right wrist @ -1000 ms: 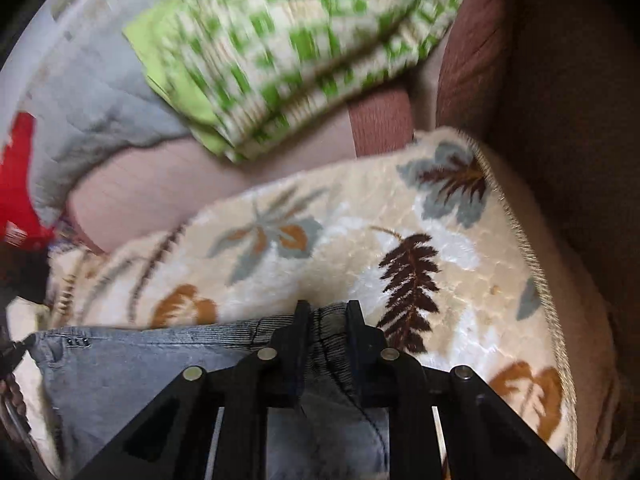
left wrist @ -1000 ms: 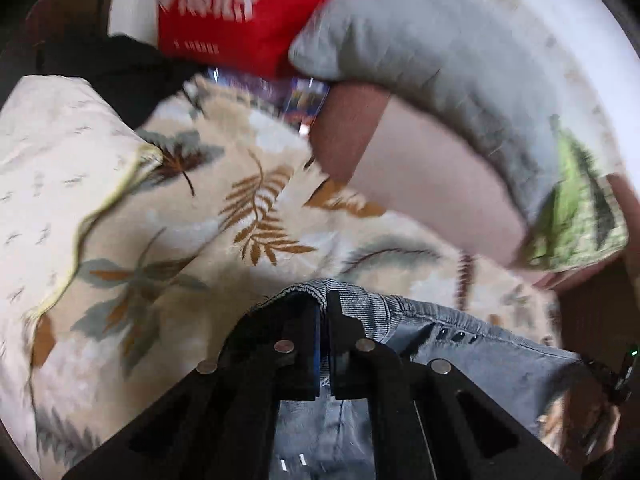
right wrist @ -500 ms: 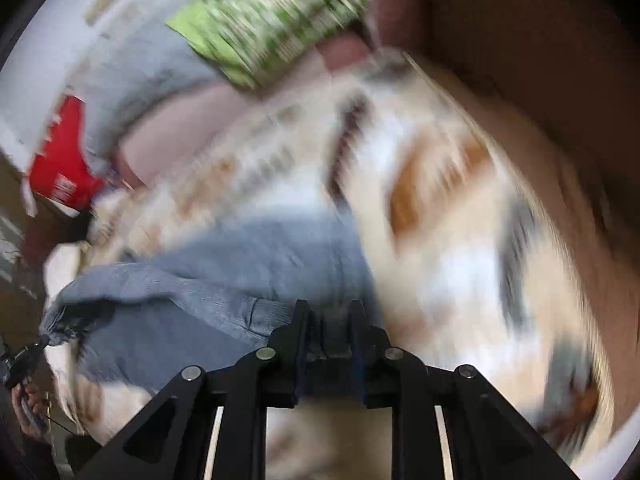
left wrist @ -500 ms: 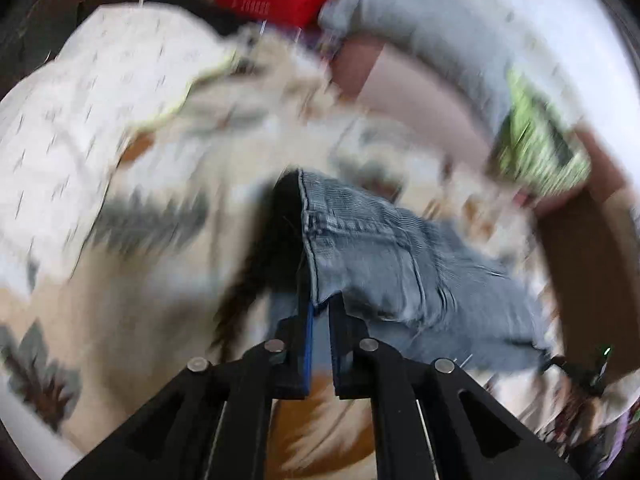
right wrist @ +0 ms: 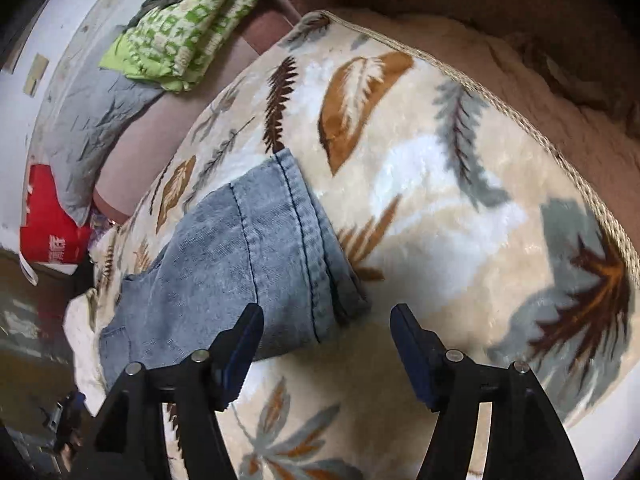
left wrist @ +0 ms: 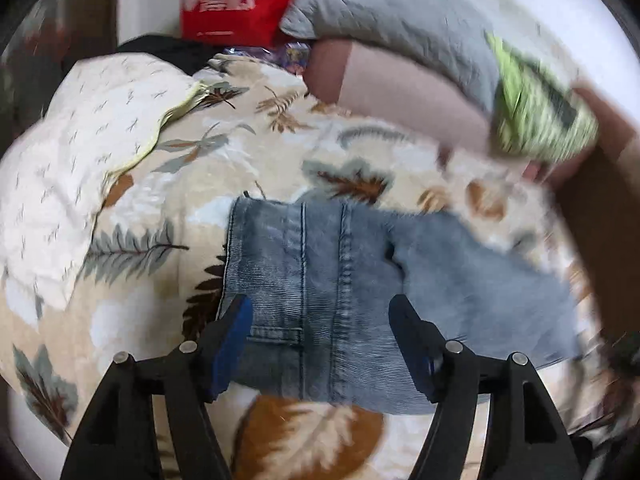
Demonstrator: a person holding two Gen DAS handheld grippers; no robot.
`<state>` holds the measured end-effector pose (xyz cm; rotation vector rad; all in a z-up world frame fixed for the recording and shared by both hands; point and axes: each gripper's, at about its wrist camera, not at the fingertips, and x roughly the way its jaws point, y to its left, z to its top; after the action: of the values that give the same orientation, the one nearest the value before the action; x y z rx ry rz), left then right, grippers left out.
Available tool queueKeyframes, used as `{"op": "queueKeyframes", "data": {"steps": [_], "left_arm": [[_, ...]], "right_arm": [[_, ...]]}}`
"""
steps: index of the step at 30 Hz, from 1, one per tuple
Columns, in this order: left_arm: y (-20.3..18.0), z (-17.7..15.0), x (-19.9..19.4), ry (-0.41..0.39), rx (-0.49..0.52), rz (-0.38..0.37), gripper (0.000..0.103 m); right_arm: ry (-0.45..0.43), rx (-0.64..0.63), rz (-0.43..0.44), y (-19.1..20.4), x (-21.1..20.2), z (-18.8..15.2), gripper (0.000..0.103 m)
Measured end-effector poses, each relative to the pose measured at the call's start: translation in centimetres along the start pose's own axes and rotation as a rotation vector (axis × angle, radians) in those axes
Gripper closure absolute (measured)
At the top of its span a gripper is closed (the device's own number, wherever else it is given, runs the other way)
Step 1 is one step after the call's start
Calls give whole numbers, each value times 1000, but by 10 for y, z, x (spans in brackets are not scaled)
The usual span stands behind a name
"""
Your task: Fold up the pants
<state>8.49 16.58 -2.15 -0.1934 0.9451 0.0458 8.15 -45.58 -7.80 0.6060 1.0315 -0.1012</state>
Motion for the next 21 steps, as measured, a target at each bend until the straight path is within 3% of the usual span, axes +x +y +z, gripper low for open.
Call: {"op": "queueKeyframes", "data": {"steps": [2,4,8,9,11,13,17,21], "left_arm": [[-4,-7,29,55,40,89,32],[0,-16,50,107,31,133,32],[12,-31,56,88,-18,106,27],[11,-31,57,86,-5,114,27],[7,-32,58,78,29,131,25],[7,-34,58,66,37,131,23],[7,-35,60,49,49,122,19],[2,-36,64,41,64,140,16]], "right_arm": [[-18,-12,27,12,5,18,34],[-22,-76,-17,28,16,37,34],[10,-105,-109,44,60,83,37],[41,-116,-113,48,73,90,41],[79,-146,-109,56,87,94,71],[84,-236,-153,72,91,93,88],[-14,-286,-220,81,73,98,89],[16,-357,-340,85,100,89,88]]}}
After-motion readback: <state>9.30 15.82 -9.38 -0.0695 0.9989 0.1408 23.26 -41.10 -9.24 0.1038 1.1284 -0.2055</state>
